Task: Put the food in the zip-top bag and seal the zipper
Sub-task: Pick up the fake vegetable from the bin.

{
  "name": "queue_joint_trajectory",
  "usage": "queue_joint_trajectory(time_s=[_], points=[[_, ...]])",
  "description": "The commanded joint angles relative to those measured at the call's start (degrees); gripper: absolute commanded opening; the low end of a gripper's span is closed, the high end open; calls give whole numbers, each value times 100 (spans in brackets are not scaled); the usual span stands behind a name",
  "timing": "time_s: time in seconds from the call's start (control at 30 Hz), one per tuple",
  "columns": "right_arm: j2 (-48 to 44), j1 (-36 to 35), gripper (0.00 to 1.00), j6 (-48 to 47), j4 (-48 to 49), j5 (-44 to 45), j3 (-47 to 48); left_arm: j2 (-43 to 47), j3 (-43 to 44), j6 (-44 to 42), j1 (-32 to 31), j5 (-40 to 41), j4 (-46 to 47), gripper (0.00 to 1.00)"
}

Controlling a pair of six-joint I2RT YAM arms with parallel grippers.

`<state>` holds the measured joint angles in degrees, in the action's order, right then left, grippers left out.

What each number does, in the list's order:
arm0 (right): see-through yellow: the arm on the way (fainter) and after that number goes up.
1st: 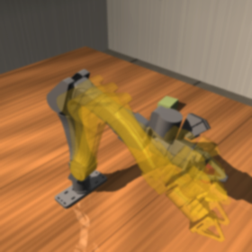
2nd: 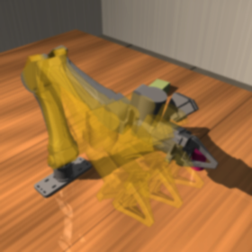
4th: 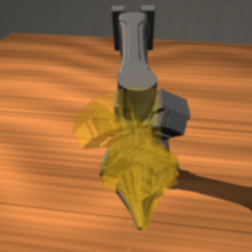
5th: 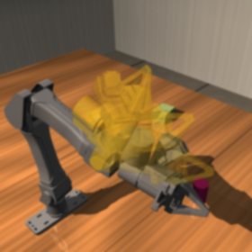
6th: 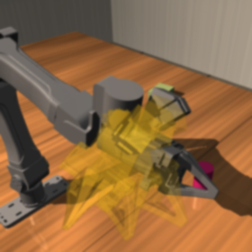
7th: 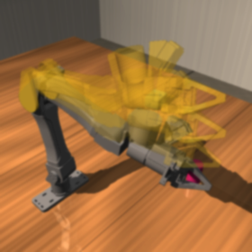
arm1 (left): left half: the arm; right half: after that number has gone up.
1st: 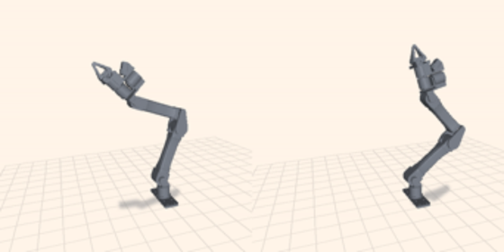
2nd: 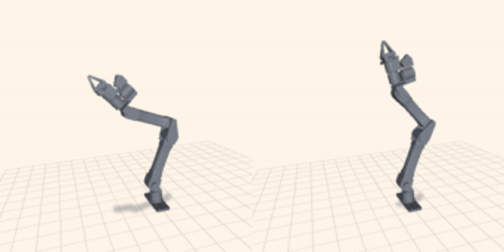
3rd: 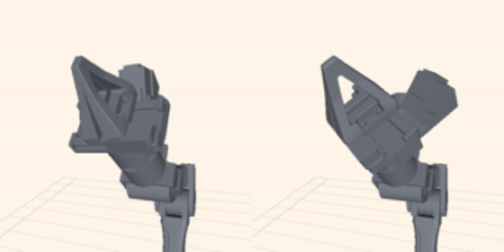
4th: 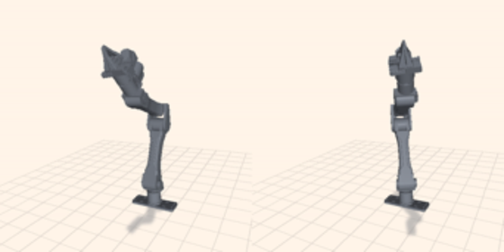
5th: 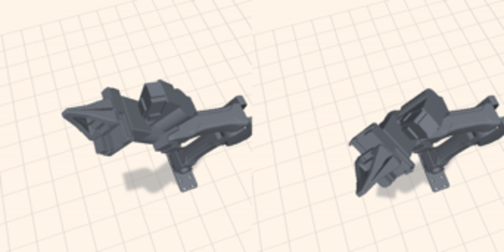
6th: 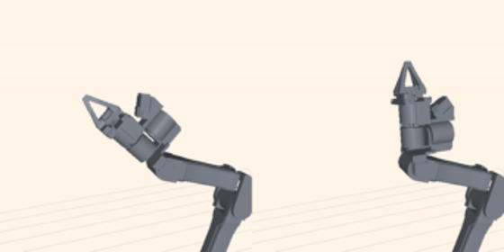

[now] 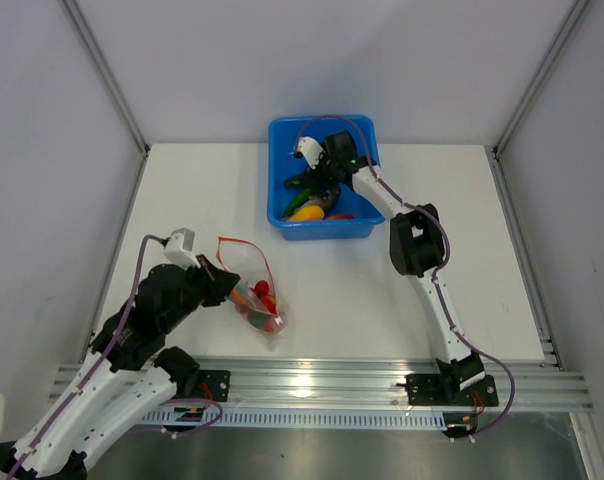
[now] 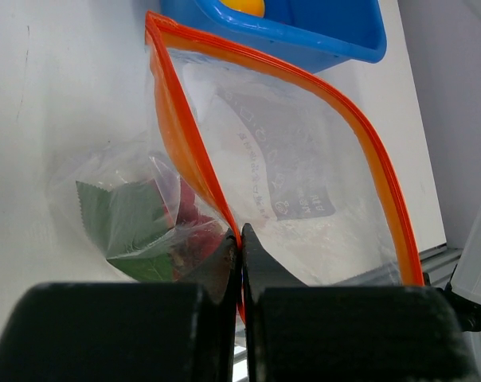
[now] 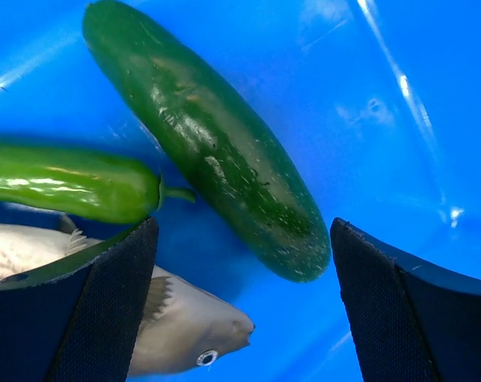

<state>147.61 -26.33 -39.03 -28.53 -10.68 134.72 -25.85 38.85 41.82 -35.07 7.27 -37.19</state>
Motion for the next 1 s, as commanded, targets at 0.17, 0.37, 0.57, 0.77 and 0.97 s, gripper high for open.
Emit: queue_joint_trajectory(time_s=[0.17,0.37,0.57,0.77,0.97], points=[[330,110,88,9,251,-259,345,-140,-44,-227,18,-41,335,1],[488,128,80,35,191,-452,406,-175,-62,-271,18,-32,353,1],[523,128,61,-17,-29,-743,398,-201,-88,-342,18,38,379,1],[462,110,45,-228,58,-585,126,-289,-79,-394,26,46,423,1],[216,119,36,-395,401,-383,-243,-368,-123,-386,26,12,458,1]])
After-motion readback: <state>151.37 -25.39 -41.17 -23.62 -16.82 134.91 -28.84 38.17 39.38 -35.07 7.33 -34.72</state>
